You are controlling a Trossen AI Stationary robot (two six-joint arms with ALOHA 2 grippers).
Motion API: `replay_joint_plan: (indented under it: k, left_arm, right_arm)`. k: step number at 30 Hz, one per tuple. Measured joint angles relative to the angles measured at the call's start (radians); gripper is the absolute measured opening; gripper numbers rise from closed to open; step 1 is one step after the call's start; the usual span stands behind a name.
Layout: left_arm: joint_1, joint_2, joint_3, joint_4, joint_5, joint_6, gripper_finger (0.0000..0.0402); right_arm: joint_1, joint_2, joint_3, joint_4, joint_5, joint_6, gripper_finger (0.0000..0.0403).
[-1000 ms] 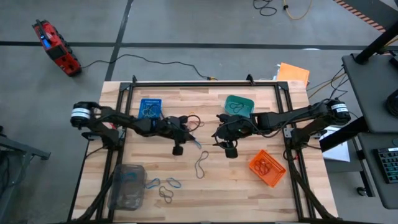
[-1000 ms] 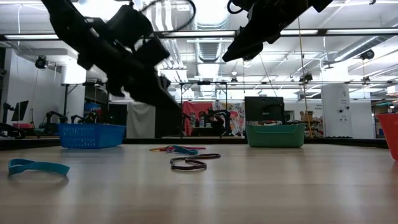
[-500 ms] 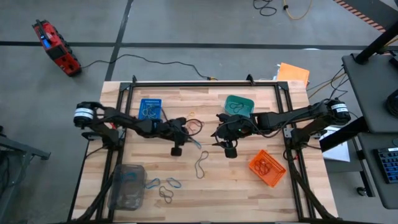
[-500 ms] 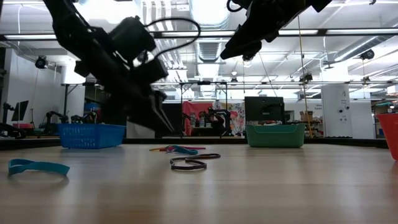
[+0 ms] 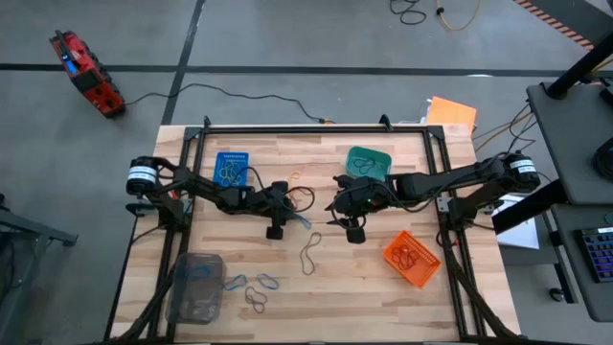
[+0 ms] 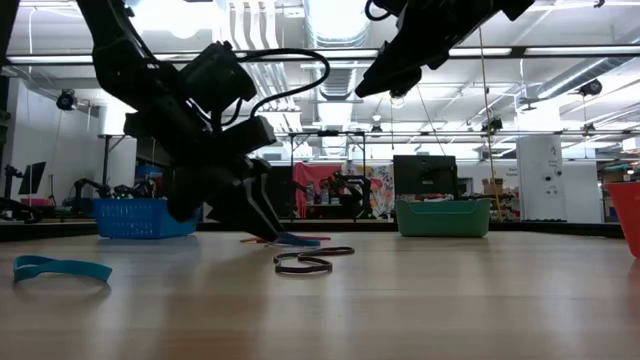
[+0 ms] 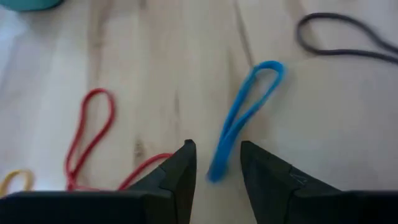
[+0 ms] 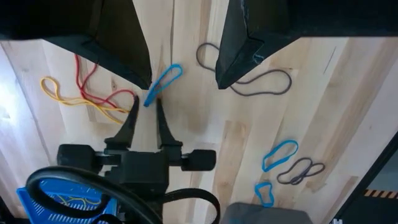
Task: Sort rubber bands into baskets
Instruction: Put the blue rubberband into the black bin
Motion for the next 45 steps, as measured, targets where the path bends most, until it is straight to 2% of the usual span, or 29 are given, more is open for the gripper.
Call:
replay_joint_plan:
  k: [4,16,19,25,33,39,45]
  left_arm:
    - [0.000,0.000,0.000,-0.001,0.050,-0.004,0.0107]
    - [0.026,0.000,0.000,-0.029,0.044,0.021,0.0103]
    - [0.026,0.000,0.000,-0.030,0.044,0.033,0.0082]
    - [0.026,0.000,0.000,-0.033,0.041,0.033,0.0008]
    - [0.017,-0.007,0.000,-0.024,0.041,0.007,0.0001]
    - [-0.024,-0.084,0.000,-0.041,0.051,0.000,0.0000]
    - [-0.054,-0.223,0.000,-0.190,0.009,-0.008,0.0000]
  right_arm:
    - [0.000,0.000,-0.007,0.001,0.000,0.000,0.0176]
    - [0.000,0.000,-0.040,0.063,0.001,-0.003,0.0178]
    - [0.000,0.000,-0.050,0.065,0.001,-0.003,0.0178]
    - [0.000,0.000,-0.056,0.065,0.001,-0.003,0.0176]
    - [0.000,0.000,-0.056,0.065,0.002,-0.003,0.0178]
    - [0.000,0.000,-0.056,0.065,0.002,-0.003,0.0178]
    - [0.000,0.000,-0.056,0.065,0.002,-0.003,0.0174]
